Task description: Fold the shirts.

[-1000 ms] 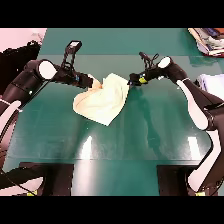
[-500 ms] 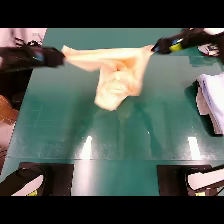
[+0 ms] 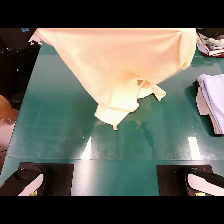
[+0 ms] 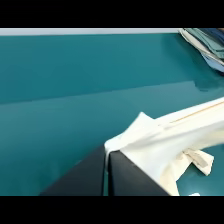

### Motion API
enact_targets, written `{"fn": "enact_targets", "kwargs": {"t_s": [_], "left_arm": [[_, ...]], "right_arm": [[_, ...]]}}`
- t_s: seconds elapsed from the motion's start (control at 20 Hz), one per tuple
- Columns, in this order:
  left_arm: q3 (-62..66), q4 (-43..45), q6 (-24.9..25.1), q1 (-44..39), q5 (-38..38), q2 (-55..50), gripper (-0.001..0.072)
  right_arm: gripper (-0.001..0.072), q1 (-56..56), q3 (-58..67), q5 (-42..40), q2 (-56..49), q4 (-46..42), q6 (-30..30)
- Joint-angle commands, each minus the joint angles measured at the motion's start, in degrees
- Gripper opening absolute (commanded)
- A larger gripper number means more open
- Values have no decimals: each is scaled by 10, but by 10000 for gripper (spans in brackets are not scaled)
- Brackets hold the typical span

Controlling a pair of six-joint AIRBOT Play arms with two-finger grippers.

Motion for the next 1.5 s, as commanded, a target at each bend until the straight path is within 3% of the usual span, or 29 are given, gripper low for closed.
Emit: {"fn": "enact_targets", "kwargs": {"t_s": [0.0, 0.15, 0.55, 0.85, 1.0, 1.2, 1.3, 1.45], "left_arm": [[-26, -17, 4, 1, -23, 2, 24], [-94, -5, 5, 1, -23, 2, 23], [-242, -12, 5, 1, -55, 2, 23], [-308, -70, 35, 1, -64, 2, 24], [-317, -62, 35, 1, -45, 2, 24], [-295, 4, 25, 1, -5, 2, 29], [-248, 42, -1, 1, -2, 2, 606], [-176, 63, -8, 1, -4, 2, 637]], "right_arm": [[10, 28, -86, -1, 48, 0, 0], [10, 71, -176, -17, 50, 0, 0], [10, 113, -354, -168, 50, -1, 0], [10, 113, -399, -164, 50, 15, 0], [10, 127, -413, -149, 50, 82, -36], [10, 207, -412, -188, 50, 85, -43], [10, 246, -412, -243, 48, 86, -43], [10, 299, -386, -302, 7, 111, -43]]}}
